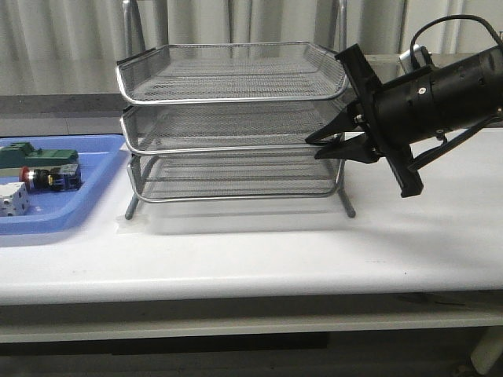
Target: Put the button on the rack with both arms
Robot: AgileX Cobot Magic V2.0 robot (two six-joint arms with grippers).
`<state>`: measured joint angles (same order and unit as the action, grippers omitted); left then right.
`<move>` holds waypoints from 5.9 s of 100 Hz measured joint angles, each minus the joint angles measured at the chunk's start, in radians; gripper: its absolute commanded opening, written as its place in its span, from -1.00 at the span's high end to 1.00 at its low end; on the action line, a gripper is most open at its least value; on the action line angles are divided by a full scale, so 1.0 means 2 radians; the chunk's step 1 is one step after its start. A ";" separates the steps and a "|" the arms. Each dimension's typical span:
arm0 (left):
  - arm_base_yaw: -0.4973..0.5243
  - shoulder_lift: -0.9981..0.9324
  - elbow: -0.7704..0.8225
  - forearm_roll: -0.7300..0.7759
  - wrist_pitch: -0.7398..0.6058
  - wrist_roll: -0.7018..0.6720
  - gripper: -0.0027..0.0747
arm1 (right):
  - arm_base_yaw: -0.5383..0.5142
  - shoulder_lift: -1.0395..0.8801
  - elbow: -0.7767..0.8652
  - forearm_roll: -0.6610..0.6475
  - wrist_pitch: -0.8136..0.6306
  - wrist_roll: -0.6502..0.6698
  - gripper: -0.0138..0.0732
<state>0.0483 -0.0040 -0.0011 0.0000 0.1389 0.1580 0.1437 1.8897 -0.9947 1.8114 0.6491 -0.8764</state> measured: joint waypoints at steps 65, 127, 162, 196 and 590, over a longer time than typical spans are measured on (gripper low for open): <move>0.000 0.000 0.000 0.000 0.000 0.000 0.99 | -0.003 0.000 0.038 0.014 0.037 0.004 0.68; 0.000 0.000 0.000 0.000 0.000 0.000 0.99 | -0.006 -0.011 0.086 0.015 0.074 0.004 0.68; 0.000 0.000 0.000 0.000 0.000 0.000 0.99 | -0.006 -0.036 0.126 0.014 0.082 0.003 0.68; 0.000 0.000 0.000 0.000 0.000 0.001 0.99 | -0.006 -0.058 0.174 0.014 0.099 -0.004 0.68; 0.000 0.053 -0.077 -0.129 0.018 0.001 0.99 | 0.000 -0.735 0.175 -0.920 0.129 0.448 0.84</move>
<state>0.0483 0.1011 -0.1551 -0.2585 0.1749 0.1597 0.1433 0.4195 -0.6443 -0.0283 0.9071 0.0204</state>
